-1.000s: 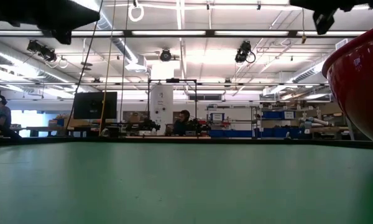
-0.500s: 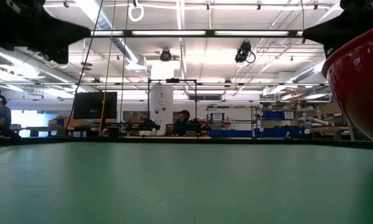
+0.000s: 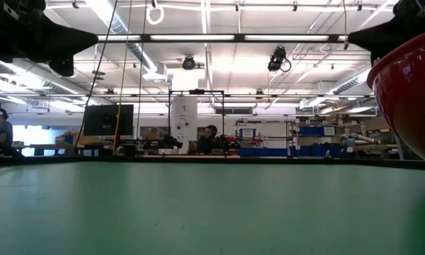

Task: Nest bowls inside each other
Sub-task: Return to Home Position

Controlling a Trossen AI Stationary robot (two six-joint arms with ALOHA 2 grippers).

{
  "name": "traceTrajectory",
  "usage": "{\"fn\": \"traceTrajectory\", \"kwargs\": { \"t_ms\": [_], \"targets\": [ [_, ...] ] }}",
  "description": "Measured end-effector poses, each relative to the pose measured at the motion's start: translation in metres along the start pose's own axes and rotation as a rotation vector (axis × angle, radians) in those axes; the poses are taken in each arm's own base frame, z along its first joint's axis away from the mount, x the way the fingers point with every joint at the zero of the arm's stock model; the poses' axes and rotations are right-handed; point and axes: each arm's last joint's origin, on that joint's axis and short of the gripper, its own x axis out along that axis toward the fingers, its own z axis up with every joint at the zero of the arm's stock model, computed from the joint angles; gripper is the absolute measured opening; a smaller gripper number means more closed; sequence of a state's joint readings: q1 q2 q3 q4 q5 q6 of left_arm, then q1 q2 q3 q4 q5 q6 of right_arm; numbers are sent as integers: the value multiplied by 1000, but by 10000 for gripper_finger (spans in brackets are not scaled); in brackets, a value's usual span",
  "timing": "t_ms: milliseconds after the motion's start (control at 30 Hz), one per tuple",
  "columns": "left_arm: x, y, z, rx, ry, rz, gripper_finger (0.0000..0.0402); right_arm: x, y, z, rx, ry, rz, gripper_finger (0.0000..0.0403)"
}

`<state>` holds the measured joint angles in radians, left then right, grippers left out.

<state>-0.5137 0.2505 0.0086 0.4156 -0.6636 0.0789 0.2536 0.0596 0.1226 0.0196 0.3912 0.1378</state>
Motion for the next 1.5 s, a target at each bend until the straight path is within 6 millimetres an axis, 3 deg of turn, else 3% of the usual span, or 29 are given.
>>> {"fn": "traceTrajectory", "kwargs": {
  "t_ms": [600,933,1500],
  "targets": [
    [-2,0,-3,2,21,-54,0,7,-15,-35,101,83,26,5],
    [-1,5,-5,51,42,49,10,8,-15,-36,240,90,7,20],
    [-1,5,-5,49,42,49,22,8,-15,-36,247,89,3,22]
  ]
}}
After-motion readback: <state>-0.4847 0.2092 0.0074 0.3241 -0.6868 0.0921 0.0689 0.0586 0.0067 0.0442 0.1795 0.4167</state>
